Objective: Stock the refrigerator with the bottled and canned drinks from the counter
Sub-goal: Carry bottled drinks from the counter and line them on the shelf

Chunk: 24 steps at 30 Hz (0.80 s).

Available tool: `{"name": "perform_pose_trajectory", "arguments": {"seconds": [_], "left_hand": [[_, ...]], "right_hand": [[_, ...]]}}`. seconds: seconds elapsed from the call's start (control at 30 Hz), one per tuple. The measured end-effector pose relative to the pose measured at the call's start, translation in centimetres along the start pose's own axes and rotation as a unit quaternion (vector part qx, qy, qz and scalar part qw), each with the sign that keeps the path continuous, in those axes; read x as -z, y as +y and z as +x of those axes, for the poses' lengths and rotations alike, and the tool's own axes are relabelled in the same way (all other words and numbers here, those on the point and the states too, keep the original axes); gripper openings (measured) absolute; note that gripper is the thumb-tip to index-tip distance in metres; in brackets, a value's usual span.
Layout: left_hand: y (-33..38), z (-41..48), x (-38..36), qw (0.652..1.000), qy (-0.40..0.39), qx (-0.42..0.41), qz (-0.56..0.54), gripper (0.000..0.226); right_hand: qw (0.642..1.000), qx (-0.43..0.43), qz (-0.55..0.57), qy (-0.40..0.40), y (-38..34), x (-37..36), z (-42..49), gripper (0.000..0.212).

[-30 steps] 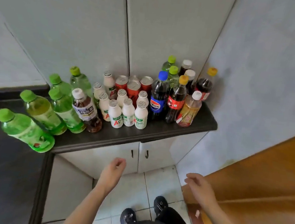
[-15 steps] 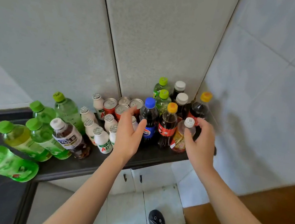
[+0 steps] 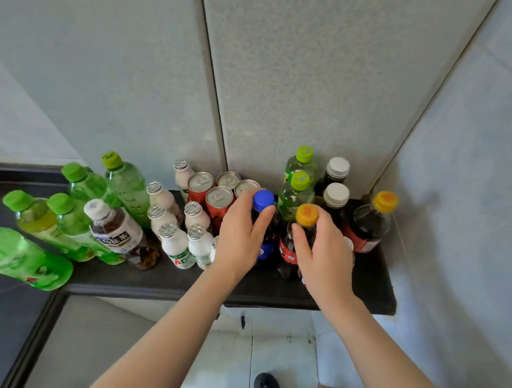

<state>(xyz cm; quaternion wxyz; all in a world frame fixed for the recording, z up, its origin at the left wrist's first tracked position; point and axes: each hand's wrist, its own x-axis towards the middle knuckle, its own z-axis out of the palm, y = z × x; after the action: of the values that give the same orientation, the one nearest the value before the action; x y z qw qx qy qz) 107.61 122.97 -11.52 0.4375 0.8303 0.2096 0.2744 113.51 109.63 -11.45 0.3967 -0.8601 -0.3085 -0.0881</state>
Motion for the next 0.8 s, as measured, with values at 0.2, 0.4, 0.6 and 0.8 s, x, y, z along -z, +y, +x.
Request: {"name": "perform_pose_trajectory", "arguments": {"seconds": [0.2, 0.4, 0.6, 0.8], "left_hand": [[0.8, -3.2, 1.0, 0.997, 0.066, 0.023, -0.020, 0.024], [3.1, -7.0, 4.2, 0.979, 0.162, 0.055, -0.108, 0.021], [2.6, -14.4, 9.4, 0.950, 0.258, 0.115, -0.134, 0.019], [1.5, -24.4, 15.9, 0.896, 0.395, 0.187, -0.078, 0.018]], "right_hand": [[0.997, 0.050, 0.062, 0.007, -0.3, 0.4, 0.3, 0.026], [0.976, 0.137, 0.160, 0.055, -3.3, 0.6, 1.3, 0.026], [0.945, 0.226, 0.223, -0.080, -8.9, -1.1, -3.1, 0.024], [0.885, 0.261, 0.290, -0.253, -16.1, -4.2, -9.8, 0.022]]}}
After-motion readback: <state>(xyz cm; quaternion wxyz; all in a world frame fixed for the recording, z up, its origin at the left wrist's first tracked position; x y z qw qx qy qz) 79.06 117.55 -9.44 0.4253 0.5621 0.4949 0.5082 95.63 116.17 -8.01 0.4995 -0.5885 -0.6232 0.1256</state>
